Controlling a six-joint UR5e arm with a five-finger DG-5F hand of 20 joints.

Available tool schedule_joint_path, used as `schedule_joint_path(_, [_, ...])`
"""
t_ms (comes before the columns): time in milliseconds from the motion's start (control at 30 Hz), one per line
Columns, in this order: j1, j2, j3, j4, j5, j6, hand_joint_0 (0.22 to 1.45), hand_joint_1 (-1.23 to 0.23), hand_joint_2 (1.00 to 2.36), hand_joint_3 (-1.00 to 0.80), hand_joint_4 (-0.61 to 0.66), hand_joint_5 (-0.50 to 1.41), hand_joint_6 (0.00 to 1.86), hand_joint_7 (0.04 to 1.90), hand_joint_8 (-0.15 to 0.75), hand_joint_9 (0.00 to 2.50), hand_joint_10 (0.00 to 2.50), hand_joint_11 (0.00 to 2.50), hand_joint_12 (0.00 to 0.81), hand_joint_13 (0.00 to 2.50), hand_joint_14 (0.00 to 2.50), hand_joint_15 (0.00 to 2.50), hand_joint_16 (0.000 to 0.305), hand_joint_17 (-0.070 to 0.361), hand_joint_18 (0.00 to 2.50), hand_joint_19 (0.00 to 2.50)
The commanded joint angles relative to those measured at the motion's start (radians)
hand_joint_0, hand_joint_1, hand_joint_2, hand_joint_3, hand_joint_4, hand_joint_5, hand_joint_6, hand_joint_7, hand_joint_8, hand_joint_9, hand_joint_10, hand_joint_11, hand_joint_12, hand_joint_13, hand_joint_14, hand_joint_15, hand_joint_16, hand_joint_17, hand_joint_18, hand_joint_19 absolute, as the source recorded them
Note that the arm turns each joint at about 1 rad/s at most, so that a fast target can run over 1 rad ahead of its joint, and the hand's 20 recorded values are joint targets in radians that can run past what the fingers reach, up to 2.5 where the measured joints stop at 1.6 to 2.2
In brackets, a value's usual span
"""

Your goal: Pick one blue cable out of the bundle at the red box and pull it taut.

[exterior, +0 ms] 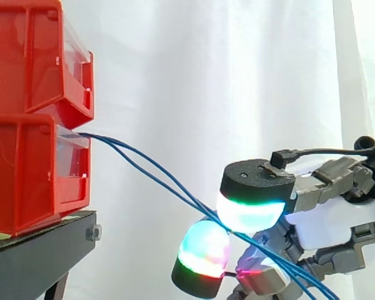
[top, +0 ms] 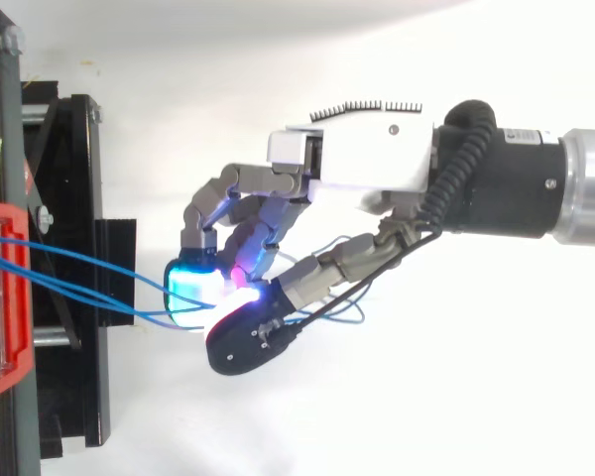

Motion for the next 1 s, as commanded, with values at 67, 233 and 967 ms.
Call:
schedule_joint_path(67, [0.028,0.001,-0.001,-0.007,0.017,-0.003,0.6,-0.66,1.01,-0.32,0.11,-0.2,0.9,0.86,0.319,1.2,0.01,1.19,0.376,0.73,0.01,0.4,0.056,0.126,0.35,0.06])
schedule_joint_path(233, [0.051,0.001,-0.001,-0.021,0.045,0.008,0.59,-0.61,1.02,-0.27,0.11,-0.19,0.9,0.89,0.325,1.22,0.01,1.18,0.379,0.72,0.01,0.4,0.056,0.126,0.33,0.07])
schedule_joint_path(967, [0.06,0.001,0.104,-0.188,0.05,0.062,0.79,-0.86,1.01,-0.4,-0.08,-0.21,0.96,1.01,0.312,1.15,0.01,1.17,0.36,0.76,0.01,0.38,0.052,0.118,0.44,0.02])
